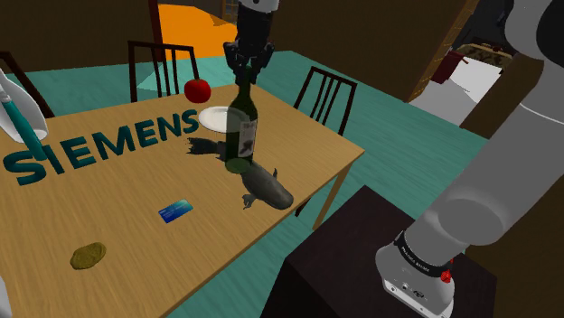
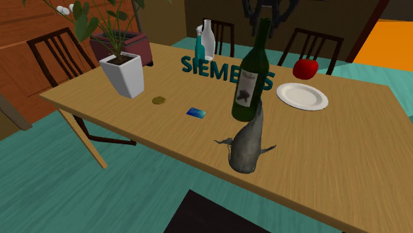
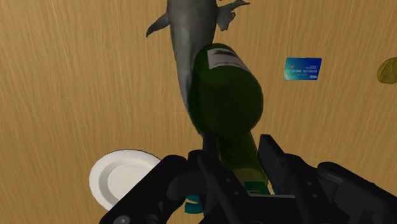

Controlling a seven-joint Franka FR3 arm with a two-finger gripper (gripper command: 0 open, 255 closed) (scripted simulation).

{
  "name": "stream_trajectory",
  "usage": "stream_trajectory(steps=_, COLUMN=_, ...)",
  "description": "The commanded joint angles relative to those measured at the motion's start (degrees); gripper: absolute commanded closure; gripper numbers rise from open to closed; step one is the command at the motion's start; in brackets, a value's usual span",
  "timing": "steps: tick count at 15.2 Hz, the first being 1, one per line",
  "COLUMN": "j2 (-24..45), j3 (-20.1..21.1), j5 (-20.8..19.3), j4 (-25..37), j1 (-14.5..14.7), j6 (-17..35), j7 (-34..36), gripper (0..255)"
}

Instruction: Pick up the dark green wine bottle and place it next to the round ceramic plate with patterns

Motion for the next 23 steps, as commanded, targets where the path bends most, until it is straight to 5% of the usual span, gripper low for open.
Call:
stream_trajectory(steps=1, j2=0.93, j3=-1.15, j5=-0.13, j4=1.24, j1=-1.27, j6=-0.25, j7=-2.54, gripper=255)
stream_trajectory(steps=11, j2=9.15, j3=-5.97, j5=-1.44, j4=11.88, j1=-6.98, j6=-2.78, j7=-13.36, gripper=255)
stream_trajectory(steps=18, j2=19.75, j3=-8.82, j5=-2.83, j4=27.16, j1=-10.41, j6=-7.56, j7=-20.67, gripper=255)
stream_trajectory(steps=23, j2=19.13, j3=-8.85, j5=-2.72, j4=22.35, j1=-10.79, j6=-3.37, j7=-20.62, gripper=255)
